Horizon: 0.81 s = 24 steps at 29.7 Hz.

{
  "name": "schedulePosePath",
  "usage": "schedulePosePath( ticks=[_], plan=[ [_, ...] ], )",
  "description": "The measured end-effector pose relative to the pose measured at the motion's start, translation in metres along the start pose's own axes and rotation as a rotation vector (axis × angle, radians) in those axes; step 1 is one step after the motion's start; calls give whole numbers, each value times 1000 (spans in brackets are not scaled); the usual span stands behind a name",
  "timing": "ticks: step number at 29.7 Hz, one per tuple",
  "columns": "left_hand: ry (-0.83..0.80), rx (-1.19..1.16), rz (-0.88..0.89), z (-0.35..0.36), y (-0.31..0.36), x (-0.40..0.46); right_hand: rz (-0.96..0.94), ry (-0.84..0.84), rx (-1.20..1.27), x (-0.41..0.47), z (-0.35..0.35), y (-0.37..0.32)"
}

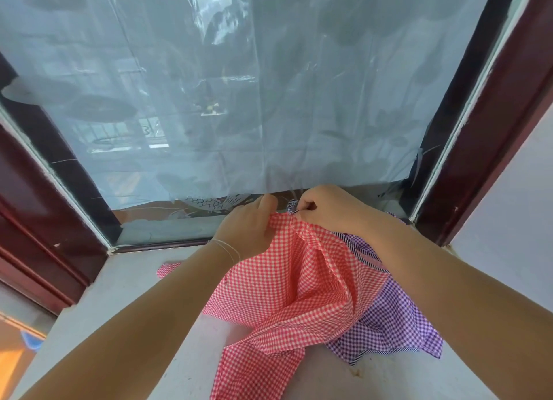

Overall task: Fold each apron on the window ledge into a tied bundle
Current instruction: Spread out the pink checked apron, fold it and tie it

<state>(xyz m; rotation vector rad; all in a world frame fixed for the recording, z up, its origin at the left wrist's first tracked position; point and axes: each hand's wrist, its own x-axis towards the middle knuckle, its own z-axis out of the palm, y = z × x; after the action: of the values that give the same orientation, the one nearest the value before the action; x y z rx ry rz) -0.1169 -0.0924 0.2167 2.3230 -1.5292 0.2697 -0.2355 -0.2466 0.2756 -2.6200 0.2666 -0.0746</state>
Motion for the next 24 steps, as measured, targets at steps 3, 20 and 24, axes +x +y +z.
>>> schedulePosePath(
  ticks=[3,20,24],
  plan=[
    [40,-124,-120,5,-9,-4,11,16,27,-1,-4,1],
    [-123,135,-471,-37,-49,31,-63,-366,173,-19,-17,-5],
    [-43,85,-395,-30,-22,27,-10,-334,271,-19,-17,0]
  ],
)
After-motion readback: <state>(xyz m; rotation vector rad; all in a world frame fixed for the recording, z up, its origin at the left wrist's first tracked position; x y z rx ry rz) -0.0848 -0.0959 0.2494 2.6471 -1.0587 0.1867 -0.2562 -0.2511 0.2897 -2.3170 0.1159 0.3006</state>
